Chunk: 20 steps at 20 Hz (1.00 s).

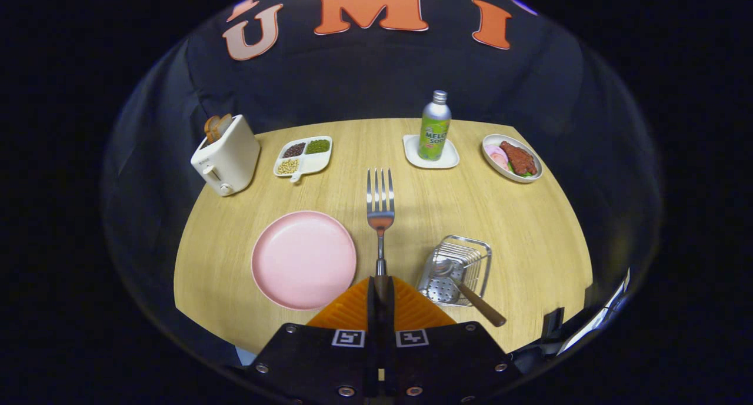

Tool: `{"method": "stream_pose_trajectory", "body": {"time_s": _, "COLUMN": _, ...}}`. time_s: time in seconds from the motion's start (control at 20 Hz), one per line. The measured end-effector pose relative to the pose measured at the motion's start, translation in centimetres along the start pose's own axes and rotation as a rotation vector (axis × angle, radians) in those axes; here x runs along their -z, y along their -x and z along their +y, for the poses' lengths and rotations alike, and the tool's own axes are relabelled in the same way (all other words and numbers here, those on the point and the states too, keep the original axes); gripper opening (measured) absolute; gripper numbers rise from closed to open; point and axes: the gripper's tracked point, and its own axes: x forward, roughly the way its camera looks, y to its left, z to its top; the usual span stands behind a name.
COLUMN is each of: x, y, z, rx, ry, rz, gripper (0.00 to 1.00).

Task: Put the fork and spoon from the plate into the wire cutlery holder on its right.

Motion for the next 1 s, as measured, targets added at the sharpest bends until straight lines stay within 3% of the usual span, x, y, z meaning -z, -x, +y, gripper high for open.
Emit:
{"method": "stream_pose_trajectory", "body": {"time_s": 0.35, "x": 2.5, "y": 1.7, "z": -6.1, "rx": 0.04, "ry": -0.02, "rz": 0.118, "gripper": 0.05}}
{"method": "stream_pose_trajectory", "body": {"time_s": 0.6, "x": 4.1, "y": 1.1, "z": -7.8, "rx": -0.009, "ry": -0.051, "rz": 0.261, "gripper": 0.05}}
{"method": "stream_pose_trajectory", "body": {"time_s": 1.0, "x": 5.4, "y": 0.5, "z": -7.8, "rx": -0.08, "ry": 0.014, "rz": 0.459, "gripper": 0.05}}
